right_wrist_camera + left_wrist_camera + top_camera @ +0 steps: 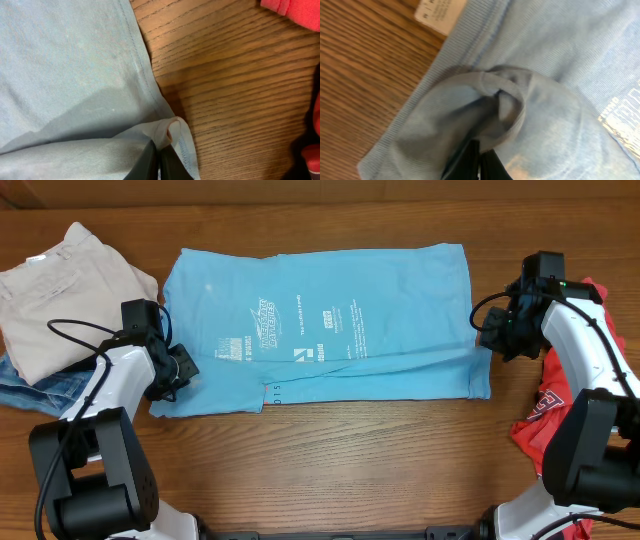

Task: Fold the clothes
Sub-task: 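Fold the near hem upward toward the collar with both grippers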

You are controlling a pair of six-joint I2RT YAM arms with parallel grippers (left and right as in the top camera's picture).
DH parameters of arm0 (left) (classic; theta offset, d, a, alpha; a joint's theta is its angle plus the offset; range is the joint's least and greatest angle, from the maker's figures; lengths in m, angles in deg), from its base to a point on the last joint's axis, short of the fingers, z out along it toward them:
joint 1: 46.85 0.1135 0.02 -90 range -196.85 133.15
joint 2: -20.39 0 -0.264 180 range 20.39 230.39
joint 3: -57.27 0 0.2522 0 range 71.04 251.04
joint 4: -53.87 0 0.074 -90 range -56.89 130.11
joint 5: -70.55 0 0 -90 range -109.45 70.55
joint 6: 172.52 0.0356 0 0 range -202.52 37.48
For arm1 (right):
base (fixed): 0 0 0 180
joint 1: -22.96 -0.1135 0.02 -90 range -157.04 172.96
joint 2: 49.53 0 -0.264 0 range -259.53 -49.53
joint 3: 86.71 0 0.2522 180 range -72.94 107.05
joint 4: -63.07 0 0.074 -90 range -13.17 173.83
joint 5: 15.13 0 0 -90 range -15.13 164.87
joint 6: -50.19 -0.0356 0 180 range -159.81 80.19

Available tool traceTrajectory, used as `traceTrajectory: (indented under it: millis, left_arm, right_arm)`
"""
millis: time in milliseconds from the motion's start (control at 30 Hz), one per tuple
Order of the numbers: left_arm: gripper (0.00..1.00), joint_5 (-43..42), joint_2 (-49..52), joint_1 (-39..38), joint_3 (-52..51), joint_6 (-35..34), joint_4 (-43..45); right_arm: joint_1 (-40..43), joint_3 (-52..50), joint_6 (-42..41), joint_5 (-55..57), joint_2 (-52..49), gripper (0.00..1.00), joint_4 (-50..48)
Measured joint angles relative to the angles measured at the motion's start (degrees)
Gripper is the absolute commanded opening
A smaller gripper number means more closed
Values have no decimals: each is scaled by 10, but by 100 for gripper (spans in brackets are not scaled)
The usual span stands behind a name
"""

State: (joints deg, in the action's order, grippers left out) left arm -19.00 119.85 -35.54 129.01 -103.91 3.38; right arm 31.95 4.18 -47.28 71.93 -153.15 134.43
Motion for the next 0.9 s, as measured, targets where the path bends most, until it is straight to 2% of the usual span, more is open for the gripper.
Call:
traceTrajectory:
  millis: [100, 200, 367, 900]
  left_arm:
    - [4, -22, 0, 0, 5, 9, -12]
    - [4, -49, -1, 0, 63, 20, -48]
    - [4, -47, -14, 0, 127, 20, -25]
    - [4, 2, -17, 7, 126, -25, -8]
  right_arm:
    - [0, 0, 0, 0, 0, 4, 0]
    - [0, 0, 0, 0, 0, 4, 0]
    - [0, 0, 0, 2, 0, 4, 0]
    - [0, 0, 0, 17, 0, 4, -64]
